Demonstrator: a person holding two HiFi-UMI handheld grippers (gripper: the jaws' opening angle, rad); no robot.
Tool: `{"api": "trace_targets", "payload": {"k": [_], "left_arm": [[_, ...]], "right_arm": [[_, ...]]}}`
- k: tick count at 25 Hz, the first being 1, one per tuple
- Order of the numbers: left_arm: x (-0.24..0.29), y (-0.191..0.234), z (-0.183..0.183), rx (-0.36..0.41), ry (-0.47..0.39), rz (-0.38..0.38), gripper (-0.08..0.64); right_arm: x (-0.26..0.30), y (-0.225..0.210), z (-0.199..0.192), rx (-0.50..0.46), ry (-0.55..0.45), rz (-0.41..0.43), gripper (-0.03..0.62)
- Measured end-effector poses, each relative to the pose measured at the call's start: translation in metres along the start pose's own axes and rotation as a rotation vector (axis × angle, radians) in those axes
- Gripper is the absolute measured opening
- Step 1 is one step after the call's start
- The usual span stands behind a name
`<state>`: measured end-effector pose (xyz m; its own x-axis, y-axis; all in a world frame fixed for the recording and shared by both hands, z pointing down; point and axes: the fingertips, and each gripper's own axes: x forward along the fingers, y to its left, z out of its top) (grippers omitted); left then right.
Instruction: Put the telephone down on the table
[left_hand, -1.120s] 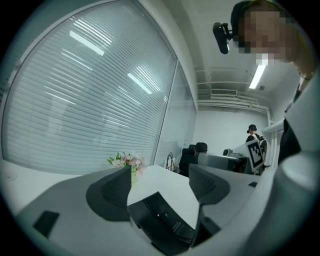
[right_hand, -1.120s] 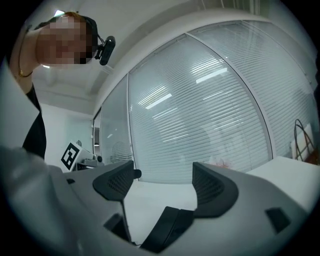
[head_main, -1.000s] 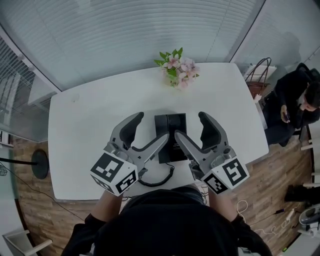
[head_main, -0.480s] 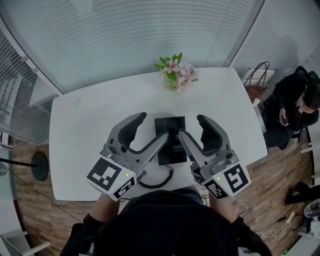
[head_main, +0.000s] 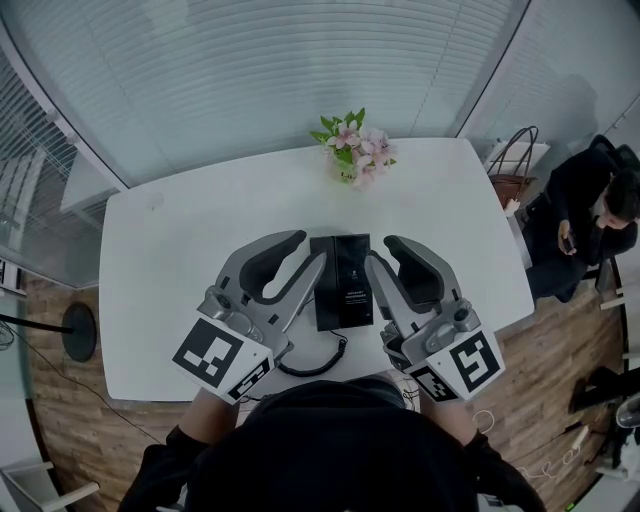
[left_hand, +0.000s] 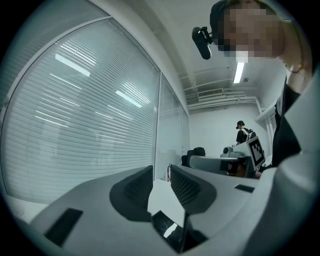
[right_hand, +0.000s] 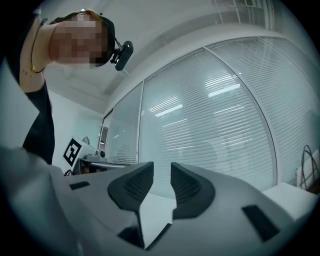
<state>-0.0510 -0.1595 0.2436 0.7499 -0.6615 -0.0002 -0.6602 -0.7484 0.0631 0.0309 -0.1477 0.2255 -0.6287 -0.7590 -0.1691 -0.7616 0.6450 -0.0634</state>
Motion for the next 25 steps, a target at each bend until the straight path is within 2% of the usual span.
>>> {"api": "trace_targets", "payload": {"k": [13,25], "left_arm": [[-0.0010,-0.0017,0.0041,-0.004,-0.033,-0.010,0.015],[-0.0012,-0.0013,0.0024,-0.006,-0.025,-0.014,0.014]], "right_arm": [[0.0007,0.0030,0.0049,-0.016,-0.013,0.002,0.040],[0.0034,0.0038,0.0051,-0.014,-0.010,-0.013,0.008]]}}
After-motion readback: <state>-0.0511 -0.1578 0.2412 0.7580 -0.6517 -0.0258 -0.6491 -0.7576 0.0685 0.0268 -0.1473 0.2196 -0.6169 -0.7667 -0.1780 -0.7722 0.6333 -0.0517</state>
